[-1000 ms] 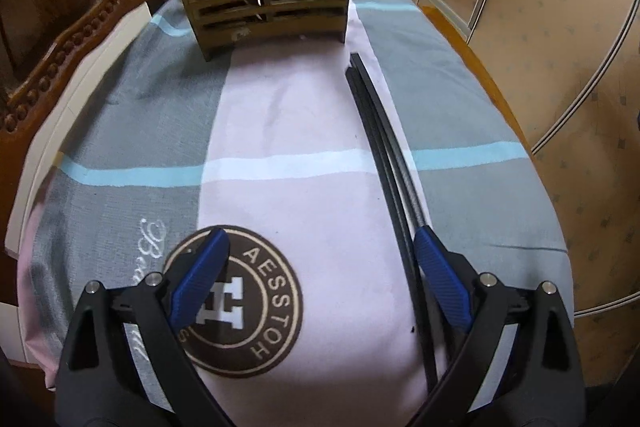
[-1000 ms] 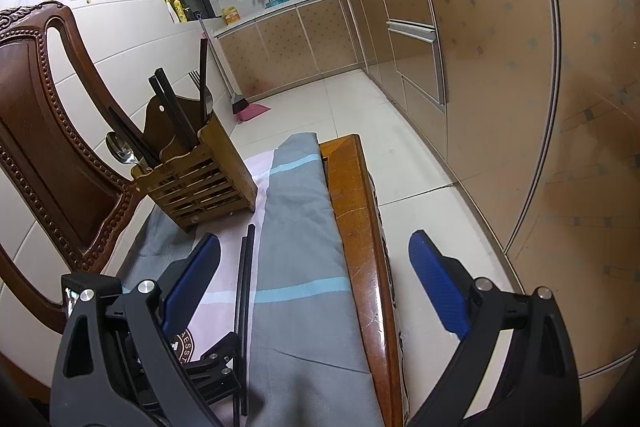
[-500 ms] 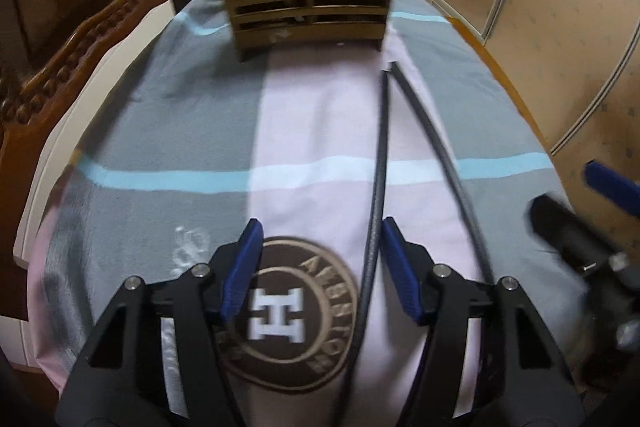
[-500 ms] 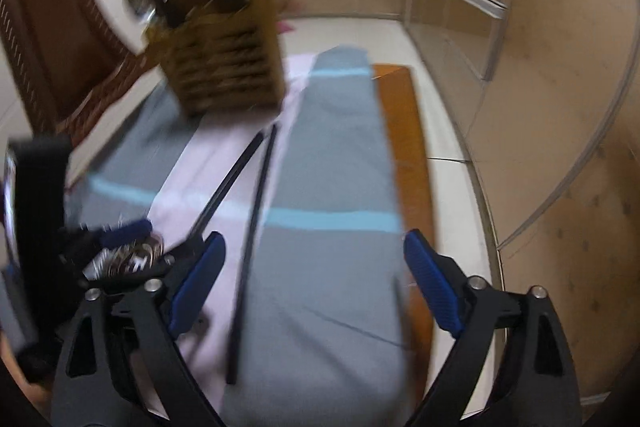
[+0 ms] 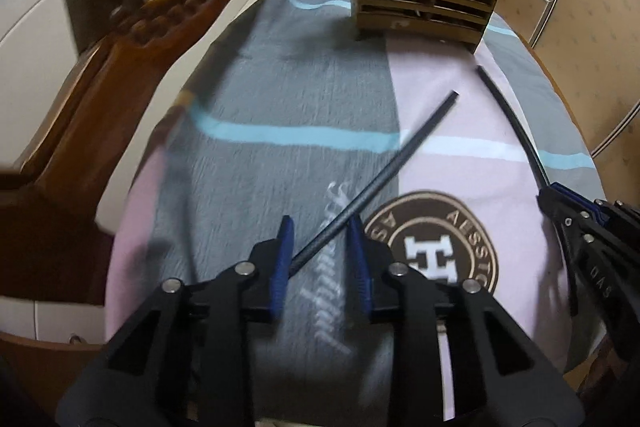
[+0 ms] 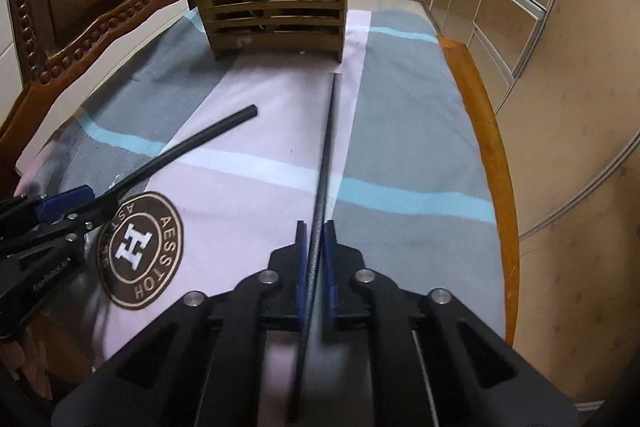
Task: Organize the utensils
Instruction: 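Close the left tool on one chopstick while the right tool grasps the other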
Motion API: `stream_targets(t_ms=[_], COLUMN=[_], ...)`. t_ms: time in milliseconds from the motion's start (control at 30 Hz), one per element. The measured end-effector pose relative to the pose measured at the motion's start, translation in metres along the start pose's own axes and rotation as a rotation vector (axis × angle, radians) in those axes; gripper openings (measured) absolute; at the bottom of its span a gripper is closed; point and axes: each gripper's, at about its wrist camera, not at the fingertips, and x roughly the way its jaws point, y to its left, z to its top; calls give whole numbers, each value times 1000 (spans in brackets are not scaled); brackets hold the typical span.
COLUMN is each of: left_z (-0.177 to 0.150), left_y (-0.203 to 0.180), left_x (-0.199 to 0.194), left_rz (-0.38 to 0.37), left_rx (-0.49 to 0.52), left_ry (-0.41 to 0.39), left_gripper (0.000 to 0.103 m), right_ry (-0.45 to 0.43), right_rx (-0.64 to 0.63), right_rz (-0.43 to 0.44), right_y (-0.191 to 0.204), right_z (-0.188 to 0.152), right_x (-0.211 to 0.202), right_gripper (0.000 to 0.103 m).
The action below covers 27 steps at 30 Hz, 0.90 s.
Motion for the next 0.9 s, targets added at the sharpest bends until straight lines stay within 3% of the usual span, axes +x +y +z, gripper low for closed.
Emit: stream_targets(t_ms=[233, 433, 500, 600, 633, 733, 833, 900], left_z=[-24, -33, -34, -33, -31, -23, -13, -8], left_y=[-9, -19, -22, -21, -20, -25, -35, -41], left_x=[-14, -22, -23, -24, -25, -38, -46, -44], left_rz=[-17, -108, -141, -228, -240, -188, -106, -90], left_rx=[11, -36, -50, -102, -117, -77, 13, 49], left_ry=[-7, 36, 50, 75, 77, -11, -104, -117], left_gripper=[23, 23, 29, 60, 72, 75, 81, 81], right_ry=[29, 41, 34, 42, 38, -17, -62, -71], right_rx=[81, 145, 146, 151, 155, 151, 140, 133], right_rz=[45, 99, 97, 114, 123, 114, 110, 106], right_y=[-10, -14, -12, -15, -16, -21, -24, -24], right_z=[-26, -43, -45, -44, -42, -36, -27, -22], right_x=[-19, -31, -32, -33, -34, -47, -54, -53], right_gripper=[6, 6, 6, 15, 24, 42, 45, 45])
